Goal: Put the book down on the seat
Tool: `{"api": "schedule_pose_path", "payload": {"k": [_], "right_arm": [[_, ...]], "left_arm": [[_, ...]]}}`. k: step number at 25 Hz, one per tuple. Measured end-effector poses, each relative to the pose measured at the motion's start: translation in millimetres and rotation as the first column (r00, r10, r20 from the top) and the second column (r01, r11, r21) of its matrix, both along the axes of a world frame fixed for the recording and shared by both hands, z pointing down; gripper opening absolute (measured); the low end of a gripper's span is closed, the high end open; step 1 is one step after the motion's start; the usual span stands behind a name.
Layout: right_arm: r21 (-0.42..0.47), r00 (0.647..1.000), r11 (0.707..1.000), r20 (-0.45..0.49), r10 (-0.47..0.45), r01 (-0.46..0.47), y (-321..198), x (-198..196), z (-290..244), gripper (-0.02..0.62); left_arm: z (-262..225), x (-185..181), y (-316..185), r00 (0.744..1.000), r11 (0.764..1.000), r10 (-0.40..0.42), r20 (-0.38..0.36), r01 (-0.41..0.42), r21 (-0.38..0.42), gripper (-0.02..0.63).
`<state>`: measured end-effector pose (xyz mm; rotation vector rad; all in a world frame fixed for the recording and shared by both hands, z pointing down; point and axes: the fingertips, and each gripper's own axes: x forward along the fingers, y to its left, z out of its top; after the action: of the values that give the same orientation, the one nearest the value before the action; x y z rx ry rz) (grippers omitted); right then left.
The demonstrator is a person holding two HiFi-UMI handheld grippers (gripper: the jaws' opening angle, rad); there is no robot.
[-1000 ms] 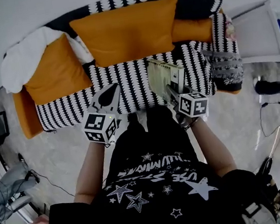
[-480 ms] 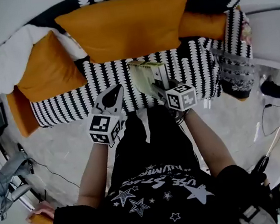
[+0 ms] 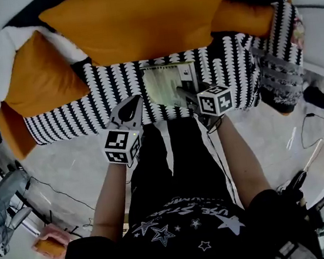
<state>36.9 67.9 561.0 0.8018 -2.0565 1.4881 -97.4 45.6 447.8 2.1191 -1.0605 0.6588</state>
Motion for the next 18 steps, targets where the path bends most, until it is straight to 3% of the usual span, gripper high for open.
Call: {"api": "schedule_pose_path", "payload": {"k": [7,18], "right_arm": [[-0.007,0.997,0.999,-0.055,0.047,-0.047,2.6,45.9,47.5,0.257],[0.077,0.974,0.991,-0.189,0.124,-0.111,-10.9,85.8,47.9,0.328]], "left_arm": [[37.0,15.1,7.6,0.999,0.998,-0.033,-0.018,0.032,-0.046,0.009],[34.5,31.6,15.7,0.998,0.997,-0.044,-0.040,0.042,-0.063,0.009]]}}
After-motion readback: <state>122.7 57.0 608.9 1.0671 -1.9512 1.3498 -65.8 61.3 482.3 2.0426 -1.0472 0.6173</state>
